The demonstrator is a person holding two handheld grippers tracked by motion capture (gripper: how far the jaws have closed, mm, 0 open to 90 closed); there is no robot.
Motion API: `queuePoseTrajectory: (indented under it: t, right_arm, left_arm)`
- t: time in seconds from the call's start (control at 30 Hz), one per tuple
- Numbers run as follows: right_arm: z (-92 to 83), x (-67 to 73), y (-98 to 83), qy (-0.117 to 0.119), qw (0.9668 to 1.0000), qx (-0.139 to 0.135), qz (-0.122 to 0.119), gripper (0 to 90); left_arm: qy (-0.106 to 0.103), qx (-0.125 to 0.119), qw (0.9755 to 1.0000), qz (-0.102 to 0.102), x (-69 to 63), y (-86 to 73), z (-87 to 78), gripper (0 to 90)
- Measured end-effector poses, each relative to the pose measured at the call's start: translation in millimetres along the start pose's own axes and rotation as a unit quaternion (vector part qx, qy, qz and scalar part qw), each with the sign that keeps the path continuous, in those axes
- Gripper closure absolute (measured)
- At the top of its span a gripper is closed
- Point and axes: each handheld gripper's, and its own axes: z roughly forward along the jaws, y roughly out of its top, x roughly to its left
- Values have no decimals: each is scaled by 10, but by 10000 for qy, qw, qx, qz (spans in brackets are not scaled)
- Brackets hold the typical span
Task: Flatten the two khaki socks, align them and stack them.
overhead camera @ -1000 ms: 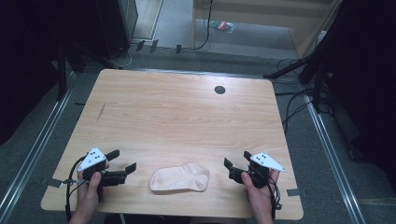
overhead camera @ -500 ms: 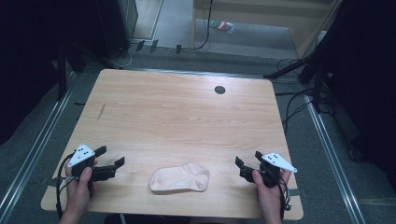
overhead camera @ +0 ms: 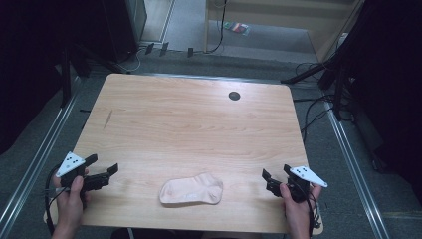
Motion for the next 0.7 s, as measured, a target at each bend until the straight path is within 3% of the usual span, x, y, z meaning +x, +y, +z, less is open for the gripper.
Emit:
queuePoseTrajectory:
  t: [0.53,0.7]
  right_arm:
    - [-198,-350,-75,-350,9988,-151,306,133]
    - [-209,-414,-85,-434,9983,-161,342,133]
  left_arm:
    - [428,-98,9990,-96,289,-49,-151,110]
    - [537,-175,9982,-211,396,-67,-194,110]
